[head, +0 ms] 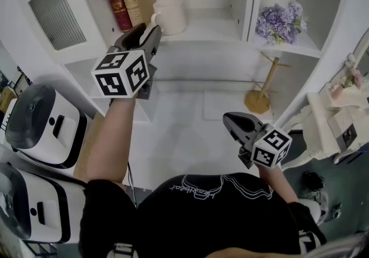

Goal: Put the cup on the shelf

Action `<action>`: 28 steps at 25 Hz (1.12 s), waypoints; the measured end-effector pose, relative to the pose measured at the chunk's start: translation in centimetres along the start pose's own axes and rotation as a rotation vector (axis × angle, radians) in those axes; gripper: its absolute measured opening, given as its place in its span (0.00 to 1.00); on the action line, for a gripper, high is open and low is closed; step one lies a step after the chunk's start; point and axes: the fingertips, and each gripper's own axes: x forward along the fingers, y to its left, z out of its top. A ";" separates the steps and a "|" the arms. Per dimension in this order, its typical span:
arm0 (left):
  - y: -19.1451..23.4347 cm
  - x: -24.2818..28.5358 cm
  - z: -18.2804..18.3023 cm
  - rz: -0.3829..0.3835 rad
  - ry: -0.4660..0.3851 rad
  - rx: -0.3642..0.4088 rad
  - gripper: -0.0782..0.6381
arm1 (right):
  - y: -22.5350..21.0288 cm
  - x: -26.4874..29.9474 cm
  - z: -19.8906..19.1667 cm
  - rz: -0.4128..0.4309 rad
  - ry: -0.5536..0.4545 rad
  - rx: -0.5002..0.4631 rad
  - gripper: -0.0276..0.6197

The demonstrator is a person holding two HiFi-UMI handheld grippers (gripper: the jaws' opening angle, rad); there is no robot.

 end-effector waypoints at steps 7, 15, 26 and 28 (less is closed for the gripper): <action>-3.6 -5.6 -3.7 -0.078 0.028 -0.014 0.32 | 0.8 0.0 1.3 0.010 -0.022 -0.013 0.05; -12.8 -10.8 -10.6 -0.386 0.124 -0.101 0.28 | 2.4 0.4 2.0 0.050 -0.054 -0.023 0.05; -18.3 -14.3 -15.0 -0.515 0.137 -0.305 0.11 | 3.6 0.9 1.1 0.079 -0.061 -0.008 0.05; -18.3 -14.3 -15.2 -0.504 0.130 -0.327 0.11 | 3.7 0.9 0.9 0.081 -0.059 -0.005 0.05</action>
